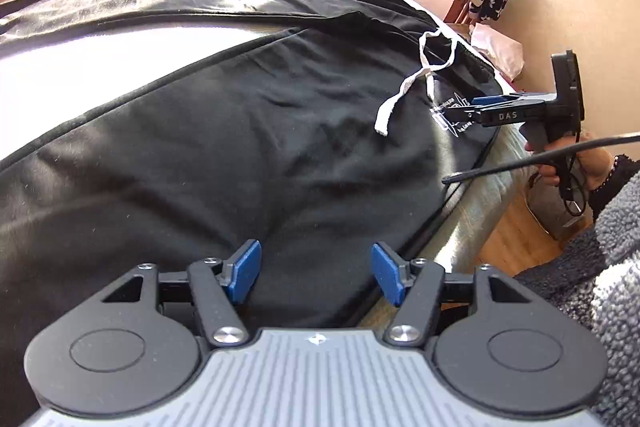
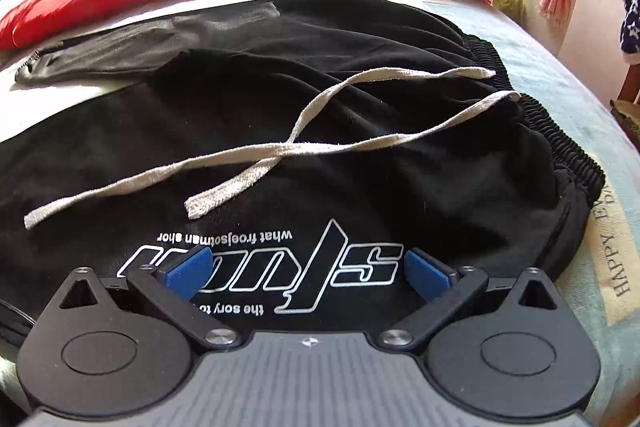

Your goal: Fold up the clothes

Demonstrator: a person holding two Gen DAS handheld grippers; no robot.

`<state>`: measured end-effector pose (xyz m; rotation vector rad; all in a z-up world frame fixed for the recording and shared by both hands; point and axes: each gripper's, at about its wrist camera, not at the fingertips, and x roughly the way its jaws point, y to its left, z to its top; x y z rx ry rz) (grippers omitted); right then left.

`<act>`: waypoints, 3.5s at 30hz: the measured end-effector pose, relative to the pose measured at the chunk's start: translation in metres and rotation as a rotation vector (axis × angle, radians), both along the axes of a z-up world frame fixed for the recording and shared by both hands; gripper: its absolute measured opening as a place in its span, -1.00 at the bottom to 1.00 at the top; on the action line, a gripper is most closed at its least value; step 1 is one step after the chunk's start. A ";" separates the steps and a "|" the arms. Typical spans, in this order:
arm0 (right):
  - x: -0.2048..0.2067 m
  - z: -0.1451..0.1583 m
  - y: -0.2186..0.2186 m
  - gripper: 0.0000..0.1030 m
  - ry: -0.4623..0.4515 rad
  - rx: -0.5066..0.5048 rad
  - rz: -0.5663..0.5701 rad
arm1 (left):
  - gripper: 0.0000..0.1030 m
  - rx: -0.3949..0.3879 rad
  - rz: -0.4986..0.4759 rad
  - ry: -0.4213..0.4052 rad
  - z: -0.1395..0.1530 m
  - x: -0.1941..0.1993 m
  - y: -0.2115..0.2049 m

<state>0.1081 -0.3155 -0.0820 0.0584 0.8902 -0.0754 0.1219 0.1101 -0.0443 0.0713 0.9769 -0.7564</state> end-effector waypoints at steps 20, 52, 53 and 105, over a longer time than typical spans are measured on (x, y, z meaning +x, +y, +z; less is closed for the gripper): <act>-0.024 0.020 0.086 1.00 0.031 -0.070 -0.019 | 0.40 0.026 0.093 -0.095 0.001 -0.008 0.086; 0.038 0.037 0.237 1.00 -0.012 0.055 0.517 | 0.47 0.061 0.638 -0.125 -0.006 0.031 0.209; 0.039 0.037 0.235 1.00 -0.013 0.060 0.512 | 0.49 0.047 0.612 -0.136 0.001 0.023 0.208; 0.259 0.039 -0.116 1.00 -0.062 0.315 0.024 | 0.63 0.170 0.909 -0.103 0.036 0.025 0.031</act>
